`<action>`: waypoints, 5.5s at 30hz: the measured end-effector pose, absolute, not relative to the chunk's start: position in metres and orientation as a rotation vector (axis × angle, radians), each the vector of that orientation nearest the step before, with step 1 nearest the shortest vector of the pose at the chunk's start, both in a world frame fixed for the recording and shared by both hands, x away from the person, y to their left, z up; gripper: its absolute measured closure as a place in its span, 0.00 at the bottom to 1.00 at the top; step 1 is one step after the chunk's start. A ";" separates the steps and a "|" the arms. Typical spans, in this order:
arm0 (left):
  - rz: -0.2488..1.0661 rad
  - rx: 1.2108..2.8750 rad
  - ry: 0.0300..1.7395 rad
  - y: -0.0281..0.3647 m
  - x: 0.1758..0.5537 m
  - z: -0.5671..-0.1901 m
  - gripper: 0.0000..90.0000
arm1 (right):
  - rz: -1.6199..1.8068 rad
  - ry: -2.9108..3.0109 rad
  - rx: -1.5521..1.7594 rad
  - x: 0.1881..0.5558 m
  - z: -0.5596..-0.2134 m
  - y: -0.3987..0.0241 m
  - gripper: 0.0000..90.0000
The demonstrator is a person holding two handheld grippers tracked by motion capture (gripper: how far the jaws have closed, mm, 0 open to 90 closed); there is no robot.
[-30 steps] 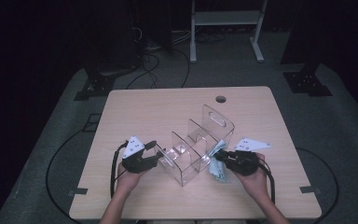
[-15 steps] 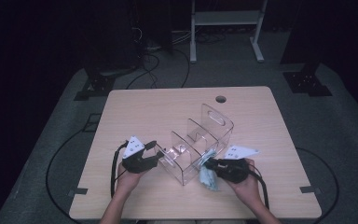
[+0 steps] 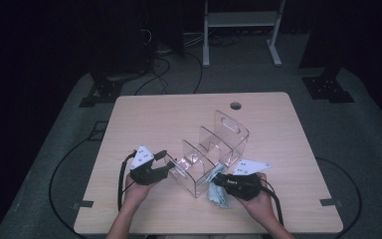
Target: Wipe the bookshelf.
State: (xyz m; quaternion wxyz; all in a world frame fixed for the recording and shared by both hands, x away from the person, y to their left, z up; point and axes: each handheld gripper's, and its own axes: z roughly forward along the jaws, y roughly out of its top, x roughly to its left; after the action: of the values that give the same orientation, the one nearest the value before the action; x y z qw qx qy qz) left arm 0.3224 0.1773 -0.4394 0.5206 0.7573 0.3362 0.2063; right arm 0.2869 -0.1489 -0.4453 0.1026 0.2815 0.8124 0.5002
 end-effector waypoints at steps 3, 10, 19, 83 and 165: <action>0.493 1.816 0.804 0.176 0.322 -0.439 0.51 | 1.474 2.353 0.904 0.293 -0.445 -0.160 0.89; 0.493 1.815 0.806 0.176 0.322 -0.439 0.51 | 1.523 2.432 0.794 0.277 -0.444 -0.137 0.88; 0.496 1.822 0.808 0.175 0.322 -0.439 0.51 | 1.503 2.383 0.845 0.281 -0.443 -0.146 0.88; 0.483 1.823 0.801 0.170 0.322 -0.438 0.51 | 1.518 2.346 0.913 0.293 -0.432 -0.162 0.88; 0.526 1.813 0.904 0.170 0.324 -0.435 0.51 | 1.360 2.482 1.024 0.313 -0.481 -0.147 0.88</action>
State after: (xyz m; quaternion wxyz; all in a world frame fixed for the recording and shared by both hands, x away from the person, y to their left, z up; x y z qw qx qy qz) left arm 0.3239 0.1703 -0.4350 0.5006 0.7499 0.3739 0.2176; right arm 0.3133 -0.1469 -0.4811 0.0660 0.3394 0.8229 0.4510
